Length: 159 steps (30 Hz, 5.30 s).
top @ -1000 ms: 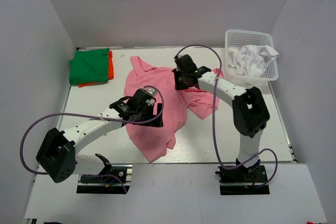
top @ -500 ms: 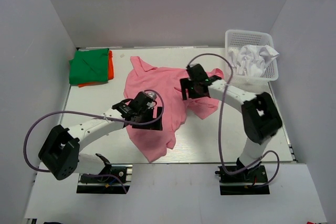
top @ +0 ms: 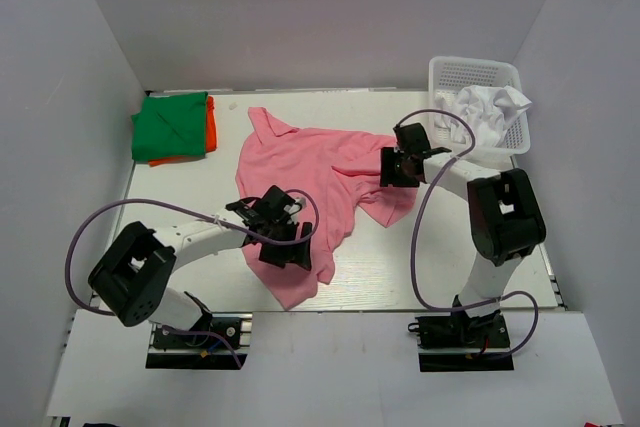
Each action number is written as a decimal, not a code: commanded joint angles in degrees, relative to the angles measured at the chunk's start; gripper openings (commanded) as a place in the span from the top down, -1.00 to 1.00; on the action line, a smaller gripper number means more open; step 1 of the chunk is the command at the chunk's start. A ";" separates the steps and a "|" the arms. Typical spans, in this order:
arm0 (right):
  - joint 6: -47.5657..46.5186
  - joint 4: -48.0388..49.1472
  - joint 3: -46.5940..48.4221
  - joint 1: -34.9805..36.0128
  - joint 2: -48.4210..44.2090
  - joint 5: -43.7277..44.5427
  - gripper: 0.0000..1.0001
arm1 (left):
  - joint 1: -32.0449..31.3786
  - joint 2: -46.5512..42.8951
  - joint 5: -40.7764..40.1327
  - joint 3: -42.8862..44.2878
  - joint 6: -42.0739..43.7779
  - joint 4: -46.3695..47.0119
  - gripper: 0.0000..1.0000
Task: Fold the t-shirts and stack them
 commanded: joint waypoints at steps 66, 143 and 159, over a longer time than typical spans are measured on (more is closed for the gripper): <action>16.17 -40.26 -4.35 -7.22 -42.47 28.41 1.00 | 0.80 3.54 -13.54 -3.82 -13.17 -15.94 1.00; -10.81 5.87 47.63 1.30 23.05 0.56 -0.81 | 35.61 51.91 -16.71 86.65 10.55 -7.08 -0.99; 6.86 25.82 -5.76 1.48 -9.68 3.11 -0.81 | 29.55 4.62 -7.75 17.85 -10.53 -8.76 -0.99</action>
